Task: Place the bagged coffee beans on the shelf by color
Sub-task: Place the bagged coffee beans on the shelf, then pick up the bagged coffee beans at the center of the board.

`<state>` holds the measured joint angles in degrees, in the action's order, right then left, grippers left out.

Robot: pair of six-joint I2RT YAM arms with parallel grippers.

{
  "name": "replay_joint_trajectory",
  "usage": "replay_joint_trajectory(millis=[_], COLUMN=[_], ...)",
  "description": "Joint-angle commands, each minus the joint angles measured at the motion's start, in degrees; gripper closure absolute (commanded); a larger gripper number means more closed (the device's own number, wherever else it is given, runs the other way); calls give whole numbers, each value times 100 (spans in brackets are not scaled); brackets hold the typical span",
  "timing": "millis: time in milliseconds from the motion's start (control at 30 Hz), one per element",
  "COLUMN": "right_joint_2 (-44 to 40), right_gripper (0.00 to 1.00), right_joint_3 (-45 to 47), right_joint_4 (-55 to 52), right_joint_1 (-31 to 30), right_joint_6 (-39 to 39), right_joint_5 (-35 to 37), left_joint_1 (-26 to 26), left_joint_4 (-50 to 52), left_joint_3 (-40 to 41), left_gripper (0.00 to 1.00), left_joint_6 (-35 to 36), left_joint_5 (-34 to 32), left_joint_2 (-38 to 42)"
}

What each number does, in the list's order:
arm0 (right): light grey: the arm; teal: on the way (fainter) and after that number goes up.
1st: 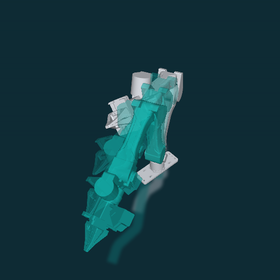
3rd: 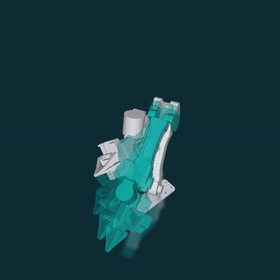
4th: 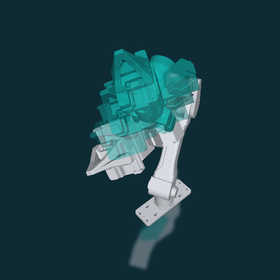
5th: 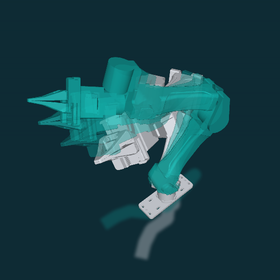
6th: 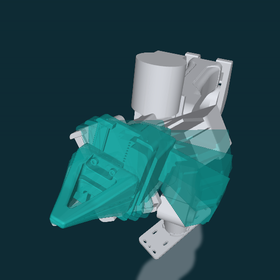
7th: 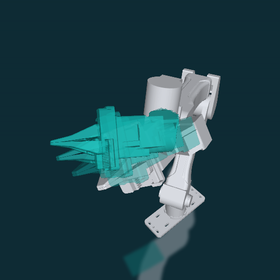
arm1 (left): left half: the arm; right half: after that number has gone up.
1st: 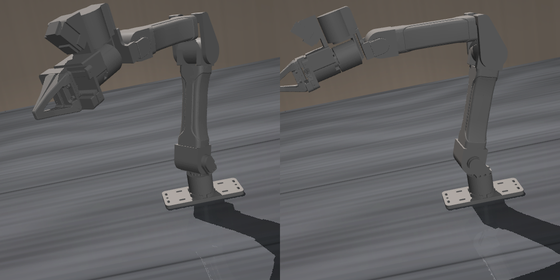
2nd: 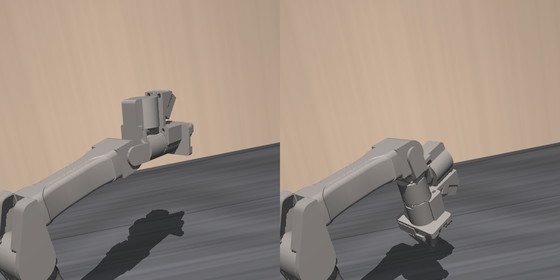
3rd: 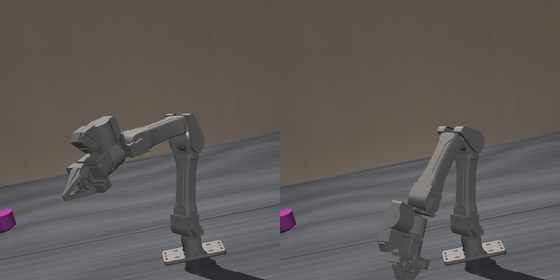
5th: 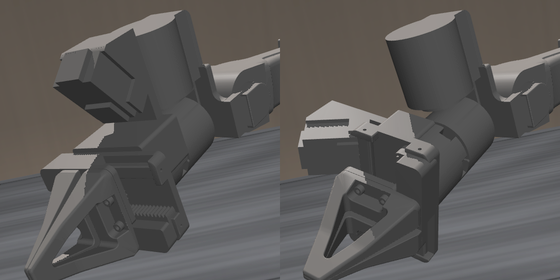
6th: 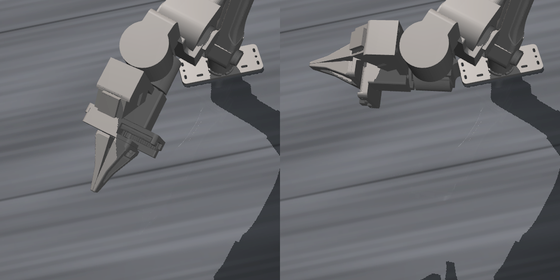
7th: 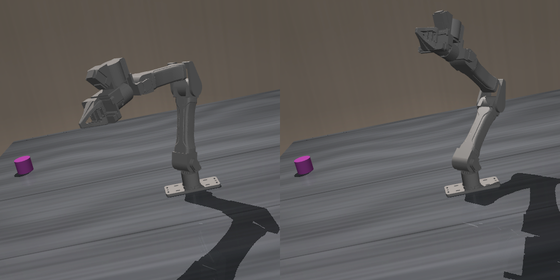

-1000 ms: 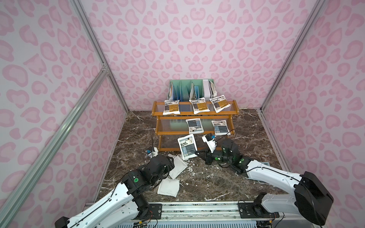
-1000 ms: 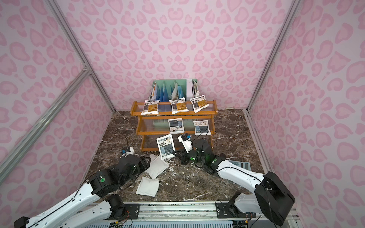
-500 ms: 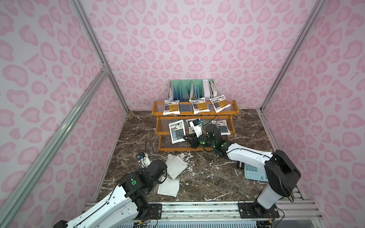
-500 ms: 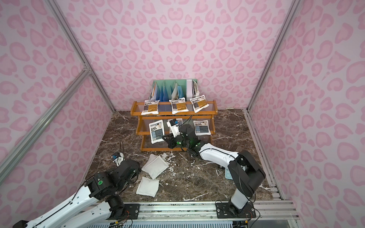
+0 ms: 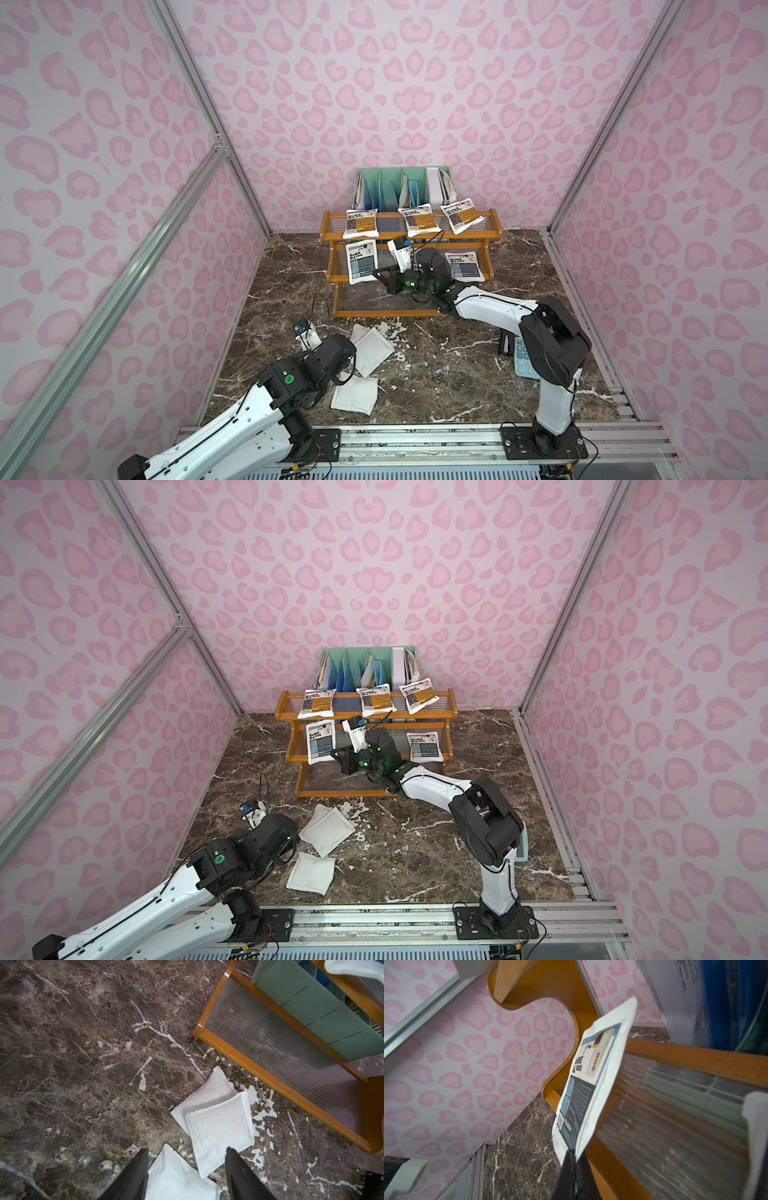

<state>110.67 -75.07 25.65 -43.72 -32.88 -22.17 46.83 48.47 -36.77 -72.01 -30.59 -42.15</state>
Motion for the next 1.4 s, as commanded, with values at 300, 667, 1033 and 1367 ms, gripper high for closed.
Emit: replay_joint_trajectory(millis=[300, 667, 1033, 1367], right_joint_2=[-740, -2188, -1767, -783], right_gripper=[47, 50, 53, 59], right_joint_3=[934, 2160, 2682, 2400], right_joint_4=[108, -970, -1239, -1074], right_joint_1=[-254, -855, -1288, -1279], right_joint_6=[-208, 928, 1344, 1412], right_joint_5=[833, 710, 229, 73], left_joint_1=[-7, -131, -918, -1435], left_joint_4=[152, -374, -2147, -2468], left_joint_3=[-202, 102, 730, 792], left_gripper=[38, 38, 38, 38], left_joint_6=[2, 150, 733, 1224], left_joint_5=[81, 358, 1748, 2129], left_joint_2=[-185, -184, -1116, -1360])
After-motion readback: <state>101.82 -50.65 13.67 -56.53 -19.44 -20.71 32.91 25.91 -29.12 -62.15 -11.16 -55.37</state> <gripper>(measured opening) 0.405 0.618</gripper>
